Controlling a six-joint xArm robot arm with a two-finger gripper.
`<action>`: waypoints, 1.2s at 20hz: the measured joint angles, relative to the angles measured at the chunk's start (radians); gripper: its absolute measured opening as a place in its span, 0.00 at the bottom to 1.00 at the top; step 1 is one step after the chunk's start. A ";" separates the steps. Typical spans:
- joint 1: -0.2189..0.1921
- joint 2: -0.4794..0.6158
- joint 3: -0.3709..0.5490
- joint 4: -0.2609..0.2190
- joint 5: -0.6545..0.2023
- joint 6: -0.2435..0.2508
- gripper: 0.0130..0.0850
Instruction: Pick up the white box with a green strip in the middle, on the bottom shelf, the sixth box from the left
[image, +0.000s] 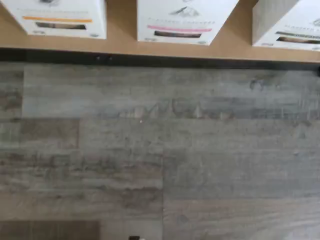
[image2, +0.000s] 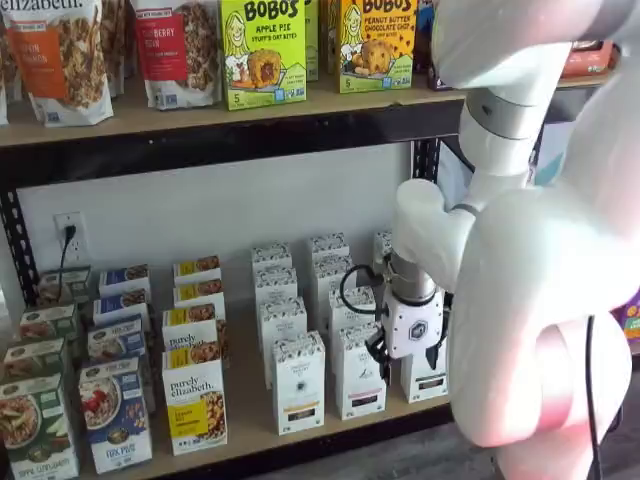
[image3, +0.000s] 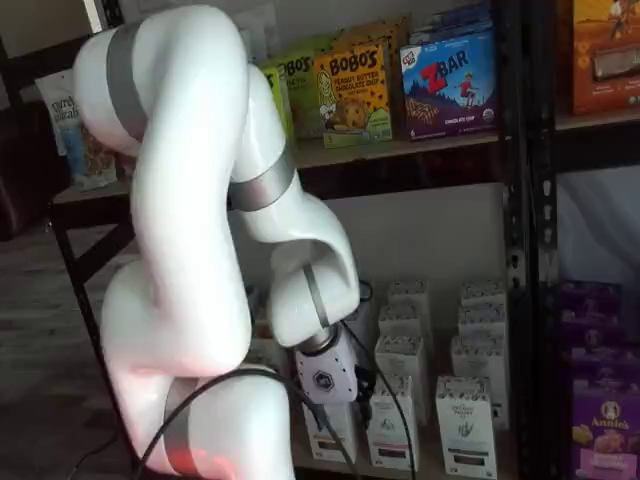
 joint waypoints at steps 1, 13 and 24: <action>-0.020 0.029 -0.014 -0.041 -0.017 0.021 1.00; -0.186 0.318 -0.236 -0.486 -0.112 0.303 1.00; -0.182 0.510 -0.415 -0.589 -0.143 0.410 1.00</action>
